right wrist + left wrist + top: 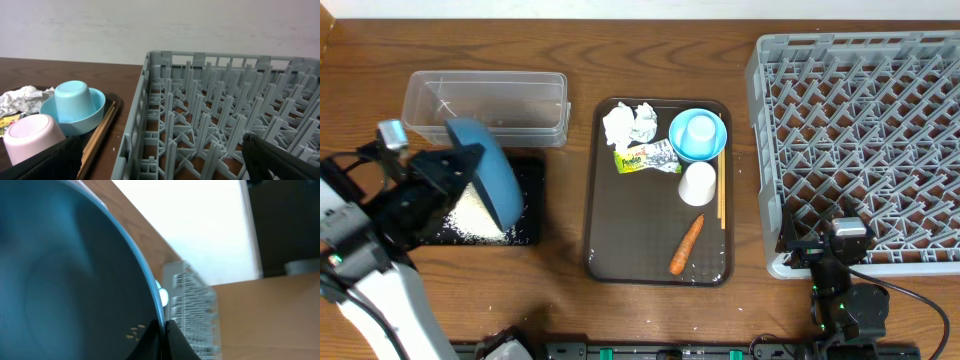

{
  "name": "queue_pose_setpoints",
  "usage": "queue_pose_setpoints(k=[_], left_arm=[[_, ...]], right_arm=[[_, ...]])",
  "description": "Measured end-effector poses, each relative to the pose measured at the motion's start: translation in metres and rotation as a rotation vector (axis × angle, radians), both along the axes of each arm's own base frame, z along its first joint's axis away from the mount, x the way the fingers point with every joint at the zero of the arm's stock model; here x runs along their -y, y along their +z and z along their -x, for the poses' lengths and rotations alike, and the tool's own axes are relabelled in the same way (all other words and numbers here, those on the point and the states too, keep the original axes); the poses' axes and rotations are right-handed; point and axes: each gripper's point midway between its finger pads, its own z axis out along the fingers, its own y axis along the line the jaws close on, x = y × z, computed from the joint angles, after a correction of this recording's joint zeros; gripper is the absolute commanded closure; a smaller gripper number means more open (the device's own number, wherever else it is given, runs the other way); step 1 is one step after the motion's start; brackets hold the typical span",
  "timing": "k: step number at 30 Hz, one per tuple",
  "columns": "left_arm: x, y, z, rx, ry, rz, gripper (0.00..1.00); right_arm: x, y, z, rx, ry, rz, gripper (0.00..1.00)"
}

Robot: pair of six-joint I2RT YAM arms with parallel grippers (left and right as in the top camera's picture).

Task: Sort waste into correct bins and load items into the dishwasher rack
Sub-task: 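Carry the blue bowl back and set it on the brown tray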

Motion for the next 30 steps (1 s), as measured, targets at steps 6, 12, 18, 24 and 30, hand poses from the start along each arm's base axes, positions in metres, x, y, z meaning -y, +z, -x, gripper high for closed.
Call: queue_pose_setpoints(k=[6,12,18,24,30], left_arm=[[0.049,0.002,0.015,0.002,-0.079,-0.152,0.94],[0.11,-0.015,0.032,-0.046,-0.268,-0.257,0.94],[0.154,-0.05,0.037,-0.121,-0.368,-0.46,0.94],[0.199,-0.094,0.026,-0.165,-0.424,-0.668,0.94],[0.238,-0.139,0.019,-0.21,-0.462,-0.786,0.94]], right_arm=[[0.0,0.0,0.0,0.0,0.0,0.0,0.01],[0.0,0.0,0.0,0.0,0.0,0.0,0.01],[0.0,0.0,0.0,0.001,0.0,0.0,0.01],[0.0,0.0,0.0,0.0,0.0,0.0,0.01],[0.0,0.0,0.0,0.0,0.0,0.0,0.01]])
